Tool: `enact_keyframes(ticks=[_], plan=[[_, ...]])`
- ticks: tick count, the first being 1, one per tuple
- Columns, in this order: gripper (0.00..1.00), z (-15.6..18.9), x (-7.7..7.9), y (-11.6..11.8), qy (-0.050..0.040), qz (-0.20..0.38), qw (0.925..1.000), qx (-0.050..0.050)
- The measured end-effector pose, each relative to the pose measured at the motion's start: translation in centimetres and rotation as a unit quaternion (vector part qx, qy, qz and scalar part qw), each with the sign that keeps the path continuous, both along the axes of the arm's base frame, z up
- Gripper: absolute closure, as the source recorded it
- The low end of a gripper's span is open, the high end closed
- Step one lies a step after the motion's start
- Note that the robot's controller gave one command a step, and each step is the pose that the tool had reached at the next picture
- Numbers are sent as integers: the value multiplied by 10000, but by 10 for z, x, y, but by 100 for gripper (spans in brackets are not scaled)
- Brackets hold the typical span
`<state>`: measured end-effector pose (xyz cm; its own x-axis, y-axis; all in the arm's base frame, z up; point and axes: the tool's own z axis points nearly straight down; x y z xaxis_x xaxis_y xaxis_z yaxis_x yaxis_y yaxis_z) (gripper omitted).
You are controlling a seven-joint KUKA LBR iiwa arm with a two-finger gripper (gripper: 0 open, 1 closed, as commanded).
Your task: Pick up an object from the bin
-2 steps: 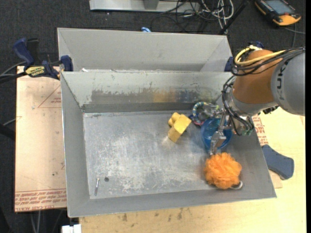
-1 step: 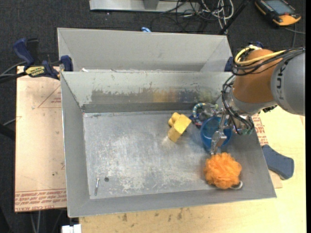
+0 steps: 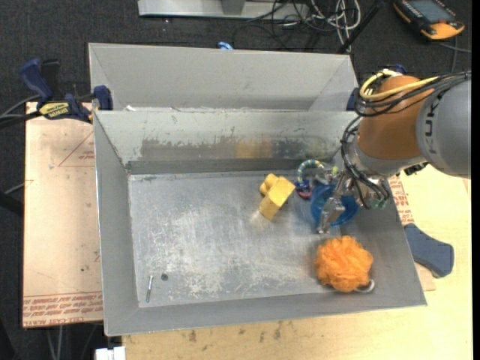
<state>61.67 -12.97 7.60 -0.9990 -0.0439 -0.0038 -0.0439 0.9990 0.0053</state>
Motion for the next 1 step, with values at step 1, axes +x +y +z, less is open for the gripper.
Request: enact_keyframes(ticks=[1], plan=[[100, 0, 0, 0, 0, 0, 10000, 0]])
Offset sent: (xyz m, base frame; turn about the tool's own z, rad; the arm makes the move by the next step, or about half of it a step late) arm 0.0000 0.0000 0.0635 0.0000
